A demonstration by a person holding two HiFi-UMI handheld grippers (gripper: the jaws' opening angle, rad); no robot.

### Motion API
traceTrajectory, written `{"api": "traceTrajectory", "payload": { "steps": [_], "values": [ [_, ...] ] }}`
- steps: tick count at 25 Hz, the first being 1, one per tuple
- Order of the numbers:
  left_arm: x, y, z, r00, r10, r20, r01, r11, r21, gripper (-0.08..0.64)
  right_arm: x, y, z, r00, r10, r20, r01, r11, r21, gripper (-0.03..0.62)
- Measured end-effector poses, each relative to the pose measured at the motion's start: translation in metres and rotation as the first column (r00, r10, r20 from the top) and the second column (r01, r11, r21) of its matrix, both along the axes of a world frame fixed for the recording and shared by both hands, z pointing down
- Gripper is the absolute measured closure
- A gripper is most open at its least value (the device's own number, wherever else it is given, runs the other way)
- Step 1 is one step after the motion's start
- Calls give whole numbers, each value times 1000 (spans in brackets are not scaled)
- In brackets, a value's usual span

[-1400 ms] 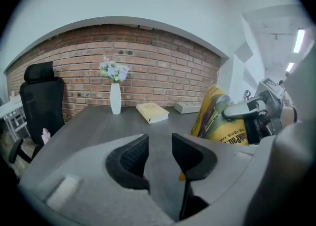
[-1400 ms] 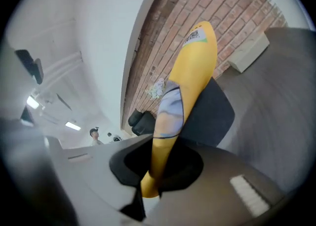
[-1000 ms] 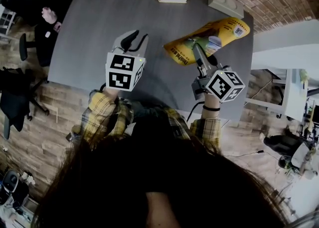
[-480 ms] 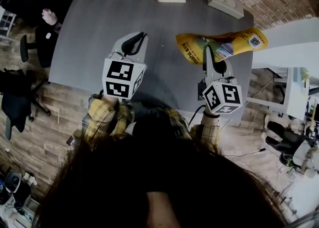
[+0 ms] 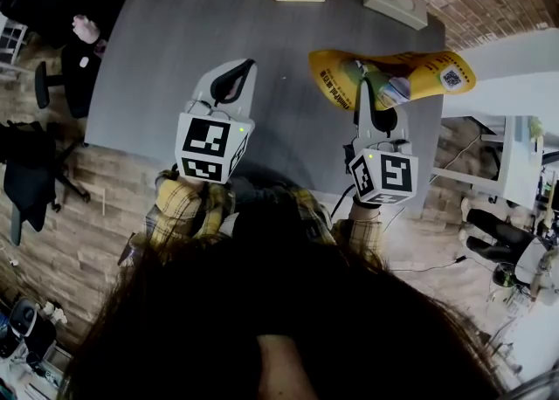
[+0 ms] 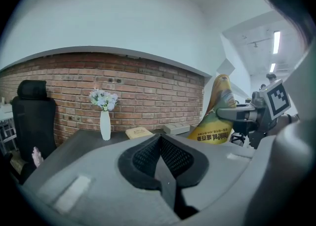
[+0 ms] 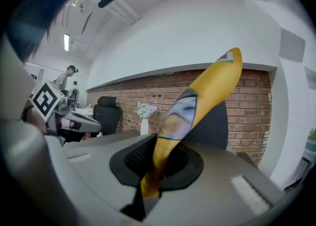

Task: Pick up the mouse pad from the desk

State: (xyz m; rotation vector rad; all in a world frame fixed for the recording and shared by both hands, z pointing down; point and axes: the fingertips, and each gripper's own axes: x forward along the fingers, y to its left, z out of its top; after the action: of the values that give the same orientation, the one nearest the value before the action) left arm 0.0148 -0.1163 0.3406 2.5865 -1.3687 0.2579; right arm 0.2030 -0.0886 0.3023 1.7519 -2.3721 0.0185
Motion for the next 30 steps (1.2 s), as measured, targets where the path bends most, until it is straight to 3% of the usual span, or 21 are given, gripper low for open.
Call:
{"api": "traceTrajectory", "payload": {
  "steps": [15,30],
  "values": [
    [-7,-1,2,1000,-13,-1,13,1000,14,560,-7,-2,13,998,-13,54,16,999,-50,569],
    [-8,-4,2,1000,-20,0,20,1000,17,560,-4,-4,18,999,-11,46,14,998,-66,569]
  ]
}}
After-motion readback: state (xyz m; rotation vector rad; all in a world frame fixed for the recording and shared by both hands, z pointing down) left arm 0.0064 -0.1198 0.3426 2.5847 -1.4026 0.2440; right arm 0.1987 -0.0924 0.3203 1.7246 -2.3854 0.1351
